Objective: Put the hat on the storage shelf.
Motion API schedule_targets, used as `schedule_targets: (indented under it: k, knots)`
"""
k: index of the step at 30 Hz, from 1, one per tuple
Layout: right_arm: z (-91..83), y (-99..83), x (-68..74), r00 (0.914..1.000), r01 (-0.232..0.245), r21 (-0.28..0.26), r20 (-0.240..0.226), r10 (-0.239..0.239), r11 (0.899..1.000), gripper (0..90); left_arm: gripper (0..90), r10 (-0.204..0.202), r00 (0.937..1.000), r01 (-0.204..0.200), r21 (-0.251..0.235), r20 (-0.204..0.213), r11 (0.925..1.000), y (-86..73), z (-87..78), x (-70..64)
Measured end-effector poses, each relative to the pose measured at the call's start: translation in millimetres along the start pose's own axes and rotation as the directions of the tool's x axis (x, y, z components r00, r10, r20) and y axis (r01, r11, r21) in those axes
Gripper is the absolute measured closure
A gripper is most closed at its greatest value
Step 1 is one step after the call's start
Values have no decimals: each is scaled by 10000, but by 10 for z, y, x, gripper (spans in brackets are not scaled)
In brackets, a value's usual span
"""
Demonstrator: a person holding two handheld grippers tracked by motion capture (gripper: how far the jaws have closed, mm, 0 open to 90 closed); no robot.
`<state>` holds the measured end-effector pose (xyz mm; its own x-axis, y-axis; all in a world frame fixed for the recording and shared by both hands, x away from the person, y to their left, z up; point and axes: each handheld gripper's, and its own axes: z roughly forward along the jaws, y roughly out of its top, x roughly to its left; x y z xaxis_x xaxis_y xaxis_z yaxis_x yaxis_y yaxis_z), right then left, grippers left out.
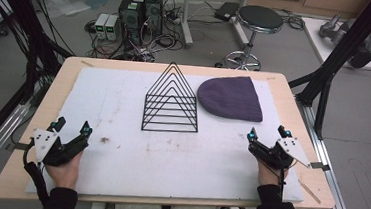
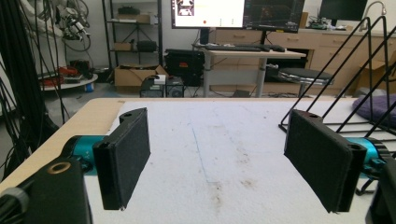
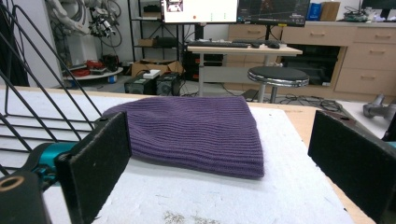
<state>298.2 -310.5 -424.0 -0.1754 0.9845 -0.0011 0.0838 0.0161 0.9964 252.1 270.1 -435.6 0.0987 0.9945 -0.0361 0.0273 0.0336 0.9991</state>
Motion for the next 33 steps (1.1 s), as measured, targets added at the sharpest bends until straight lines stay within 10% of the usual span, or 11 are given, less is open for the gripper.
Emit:
schedule_targets:
  k: [8,18,26,33]
  knots:
    - [1,-8,3,9986,517,-141,82,-516,9986,52,239,-36,9999,37,-59,155,10000,-10,11,-2]
    - [9,26,-13,9997,71,320,-217,-64,9995,57,238,-24,9997,25,-62,232,10000,-8,16,-23]
    - [94,361,38,9959,43,879,-903,37,9961,56,240,-267,9996,269,-251,91,9993,13,-16,-10]
    - [202,608,142,9892,893,857,-1236,-784,9923,56,240,-228,9995,231,-144,204,9996,6,1,-28]
